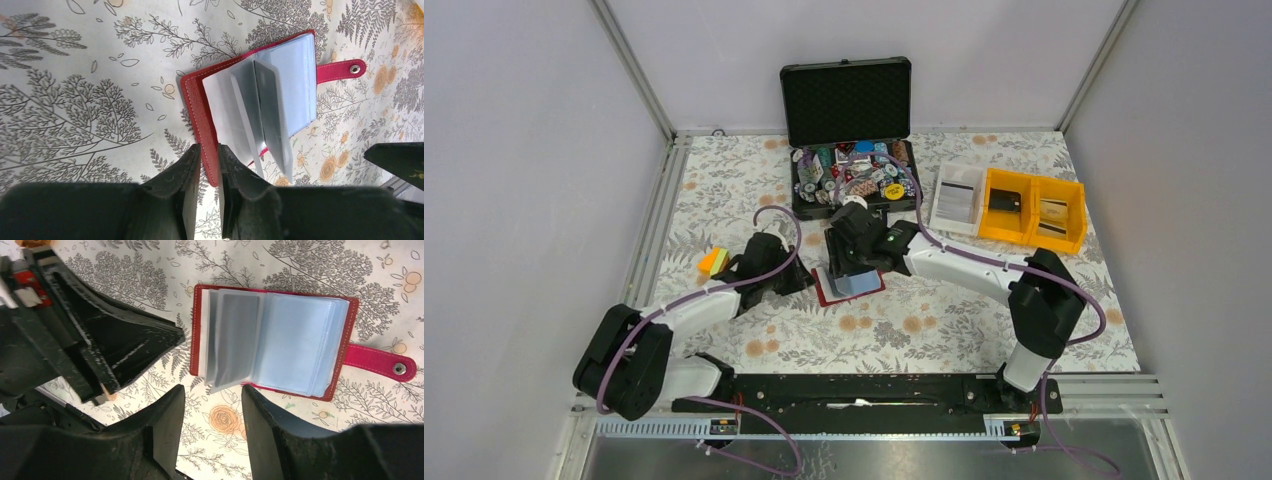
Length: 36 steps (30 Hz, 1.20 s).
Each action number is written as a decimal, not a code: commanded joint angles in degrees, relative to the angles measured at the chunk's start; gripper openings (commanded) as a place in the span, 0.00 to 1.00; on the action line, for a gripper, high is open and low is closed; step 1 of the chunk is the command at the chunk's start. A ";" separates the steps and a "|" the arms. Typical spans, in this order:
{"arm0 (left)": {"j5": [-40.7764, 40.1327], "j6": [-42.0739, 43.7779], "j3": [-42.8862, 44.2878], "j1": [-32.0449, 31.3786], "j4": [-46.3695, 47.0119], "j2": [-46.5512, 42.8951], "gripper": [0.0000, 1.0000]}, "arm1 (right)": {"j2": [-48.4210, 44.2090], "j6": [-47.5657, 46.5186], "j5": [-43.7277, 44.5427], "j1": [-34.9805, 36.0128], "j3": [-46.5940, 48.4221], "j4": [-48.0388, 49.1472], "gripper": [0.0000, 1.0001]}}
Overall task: Put the credit cards into the card holder
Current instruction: Insert the credit card into the card holder.
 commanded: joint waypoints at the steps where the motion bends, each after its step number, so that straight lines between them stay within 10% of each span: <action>1: -2.63 1.44 0.26 0.81 -2.08 -4.05 0.23 | -3.08 1.61 5.05 -0.43 -2.24 0.86 0.52; 10: -1.61 1.76 4.15 1.04 -5.44 -8.51 0.84 | -3.65 2.26 5.91 -3.53 -6.41 1.18 0.48; 36: -1.89 3.19 11.39 2.79 -10.65 -2.49 0.88 | -14.27 3.42 -1.12 -48.47 -11.03 7.28 0.57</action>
